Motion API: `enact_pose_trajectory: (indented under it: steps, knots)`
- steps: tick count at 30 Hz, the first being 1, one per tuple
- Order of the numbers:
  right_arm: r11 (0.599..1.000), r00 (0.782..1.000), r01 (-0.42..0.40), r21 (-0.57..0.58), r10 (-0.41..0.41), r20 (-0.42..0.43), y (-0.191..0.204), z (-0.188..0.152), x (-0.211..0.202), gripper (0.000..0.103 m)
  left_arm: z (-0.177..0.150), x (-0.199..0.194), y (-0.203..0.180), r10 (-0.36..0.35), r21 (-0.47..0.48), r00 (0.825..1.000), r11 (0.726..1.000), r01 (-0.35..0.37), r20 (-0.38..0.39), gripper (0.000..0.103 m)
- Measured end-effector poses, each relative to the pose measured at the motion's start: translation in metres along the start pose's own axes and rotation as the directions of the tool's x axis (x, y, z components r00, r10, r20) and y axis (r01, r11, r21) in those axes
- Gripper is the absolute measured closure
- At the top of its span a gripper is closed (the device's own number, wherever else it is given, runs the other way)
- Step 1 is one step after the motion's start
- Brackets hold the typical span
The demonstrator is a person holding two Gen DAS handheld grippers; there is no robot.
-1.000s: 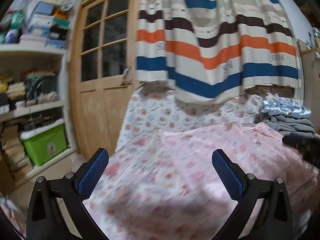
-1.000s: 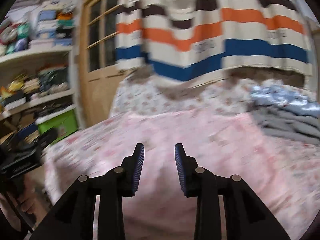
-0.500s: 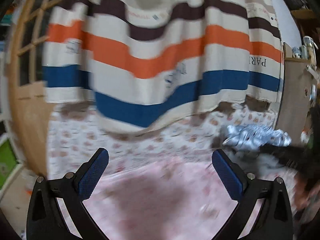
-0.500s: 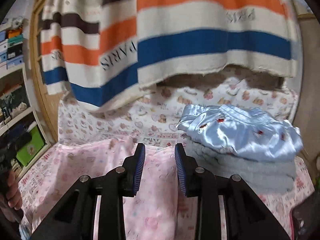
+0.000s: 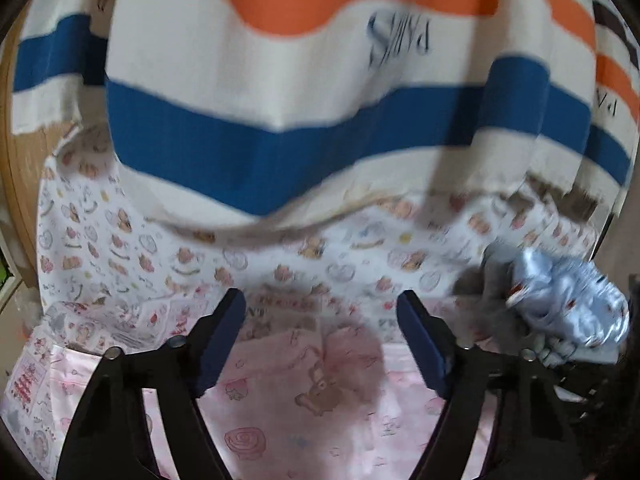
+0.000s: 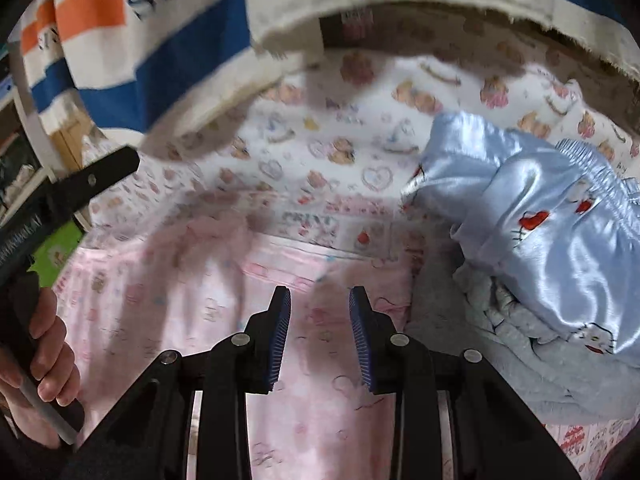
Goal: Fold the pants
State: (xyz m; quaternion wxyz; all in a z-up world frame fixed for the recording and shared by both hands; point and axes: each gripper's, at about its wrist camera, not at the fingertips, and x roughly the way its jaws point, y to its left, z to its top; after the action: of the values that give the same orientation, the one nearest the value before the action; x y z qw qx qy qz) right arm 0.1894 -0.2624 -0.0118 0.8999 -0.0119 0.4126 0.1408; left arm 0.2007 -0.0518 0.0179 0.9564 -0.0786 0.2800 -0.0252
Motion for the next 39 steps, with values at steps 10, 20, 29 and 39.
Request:
enact_pose_trajectory:
  steps: [10,20,29,39]
  knots:
    - [0.99,0.994,0.076,-0.116,-0.084,-0.068,0.025,0.003,0.038,0.071,-0.014,0.024,0.023,0.103,-0.051,0.995,0.993,-0.104,-0.017,0.036]
    - [0.972,0.974,0.225,-0.074,-0.224,0.015,0.009,0.007,0.032,0.099,-0.013,0.027,0.037,0.141,-0.093,0.99,0.986,-0.141,0.003,0.036]
    - [0.94,0.936,0.339,0.033,-0.34,0.086,-0.043,0.021,-0.015,0.1,-0.014,0.025,0.024,0.16,-0.036,0.987,0.987,-0.159,0.018,0.036]
    - [0.92,0.917,0.388,0.061,-0.392,0.074,-0.045,0.011,-0.033,0.1,-0.013,0.021,0.028,0.181,-0.034,0.983,0.983,-0.18,0.034,0.036]
